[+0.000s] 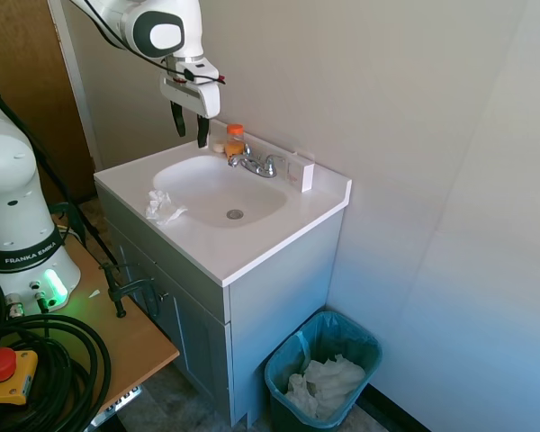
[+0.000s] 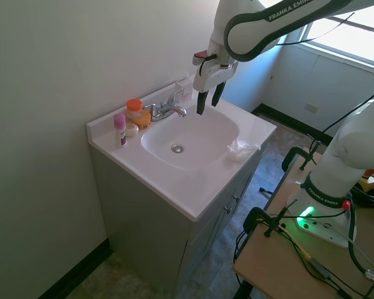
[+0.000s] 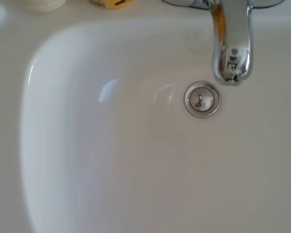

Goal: Throw the tissue in the trash bin

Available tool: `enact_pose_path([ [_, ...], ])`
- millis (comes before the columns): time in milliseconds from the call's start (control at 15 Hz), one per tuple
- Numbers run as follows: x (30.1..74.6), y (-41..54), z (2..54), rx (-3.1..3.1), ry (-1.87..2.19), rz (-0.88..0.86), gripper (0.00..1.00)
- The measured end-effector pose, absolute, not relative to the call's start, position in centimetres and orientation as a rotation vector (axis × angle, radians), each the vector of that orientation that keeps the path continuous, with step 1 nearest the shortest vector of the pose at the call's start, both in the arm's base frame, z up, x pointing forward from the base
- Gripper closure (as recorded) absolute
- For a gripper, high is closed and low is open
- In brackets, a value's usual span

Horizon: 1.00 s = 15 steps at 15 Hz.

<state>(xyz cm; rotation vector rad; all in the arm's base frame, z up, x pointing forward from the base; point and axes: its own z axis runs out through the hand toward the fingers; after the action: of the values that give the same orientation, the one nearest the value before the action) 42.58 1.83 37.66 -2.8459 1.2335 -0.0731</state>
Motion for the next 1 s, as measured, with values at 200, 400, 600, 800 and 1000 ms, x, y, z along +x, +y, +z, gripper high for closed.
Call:
enact_pose_path([
  [200,42.6,1.8,37.7,-2.868,1.278,-0.088,0.0],
  [400,42.0,1.4,36.7,-2.926,1.332,-0.003,0.0],
  [600,40.4,1.2,34.8,-2.971,1.339,0.101,0.0],
  [800,38.0,1.0,32.5,-3.021,1.332,0.18,0.0],
  [1000,35.8,1.2,30.0,-3.061,1.334,0.252,0.0],
])
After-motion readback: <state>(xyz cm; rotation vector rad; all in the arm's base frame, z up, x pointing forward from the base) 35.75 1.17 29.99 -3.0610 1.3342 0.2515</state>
